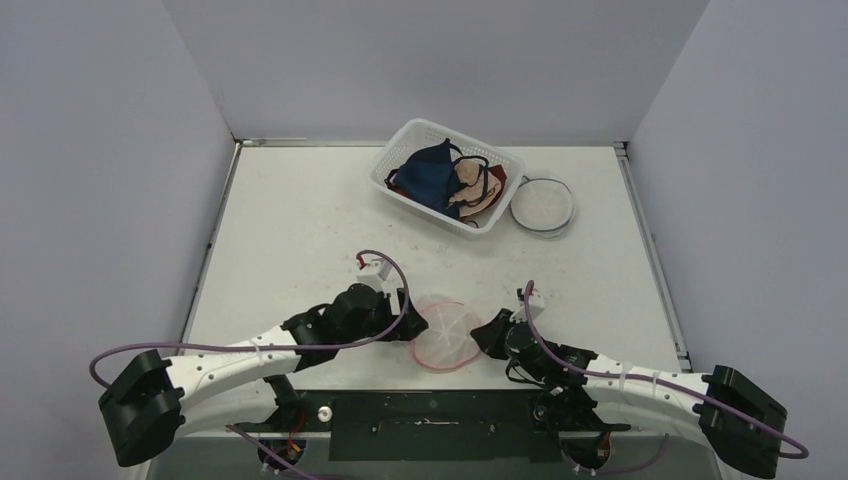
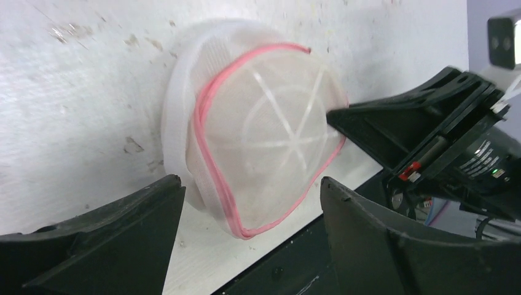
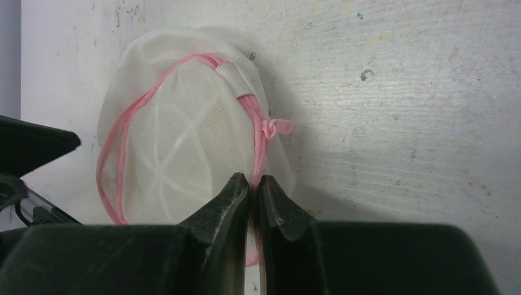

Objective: Unzip the laundry bag and remove the bra
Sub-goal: Adjust the laundry bag at the center of the board.

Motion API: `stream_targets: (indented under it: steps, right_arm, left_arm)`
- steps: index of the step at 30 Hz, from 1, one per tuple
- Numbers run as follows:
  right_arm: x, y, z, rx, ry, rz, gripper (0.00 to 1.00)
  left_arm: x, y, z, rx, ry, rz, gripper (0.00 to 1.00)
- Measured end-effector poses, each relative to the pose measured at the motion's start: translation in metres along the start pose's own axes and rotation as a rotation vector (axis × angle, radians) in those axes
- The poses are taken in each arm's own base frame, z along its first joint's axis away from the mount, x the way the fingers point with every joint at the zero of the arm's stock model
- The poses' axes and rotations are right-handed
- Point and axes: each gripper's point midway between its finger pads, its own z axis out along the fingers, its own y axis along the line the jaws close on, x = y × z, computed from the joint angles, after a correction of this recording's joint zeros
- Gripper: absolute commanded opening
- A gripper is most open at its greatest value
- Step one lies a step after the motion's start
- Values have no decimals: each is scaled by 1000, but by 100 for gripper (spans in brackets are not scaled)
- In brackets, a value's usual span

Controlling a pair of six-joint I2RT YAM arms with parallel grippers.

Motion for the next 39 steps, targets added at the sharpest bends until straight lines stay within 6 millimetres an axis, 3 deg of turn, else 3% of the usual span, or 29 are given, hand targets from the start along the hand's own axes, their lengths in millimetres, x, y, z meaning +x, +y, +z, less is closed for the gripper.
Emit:
stream_targets:
  steps: [4, 8, 12, 15, 20, 28, 34, 39]
  right_arm:
    - [-1, 0, 0, 3, -5, 1, 5]
    - [-1, -1, 0, 4, -7, 0, 5]
    - [-1, 0, 0, 1, -5, -2, 5]
    - [-1, 1, 0, -4, -6, 0, 5]
    - [-6, 9, -3, -38, -24, 13, 5]
    - [-4, 8, -6, -59, -22, 27, 5]
    - [1, 10, -7, -113, -21, 72, 5]
    - [-5, 27, -9, -187, -39, 123, 5]
  left_arm:
    - [-26, -3, -14, -43, -84, 55, 76]
    - [-41, 10, -8, -132, -122, 96, 59]
    - [-32, 42, 14, -245, -62, 100, 46]
    - [-20, 54, 23, -273, -17, 101, 40]
    - [-18, 56, 27, -261, -25, 98, 32]
    - [-15, 53, 34, -213, -31, 85, 0]
    - [0, 61, 38, -197, -4, 77, 0]
    - [7, 63, 39, -179, 6, 71, 0]
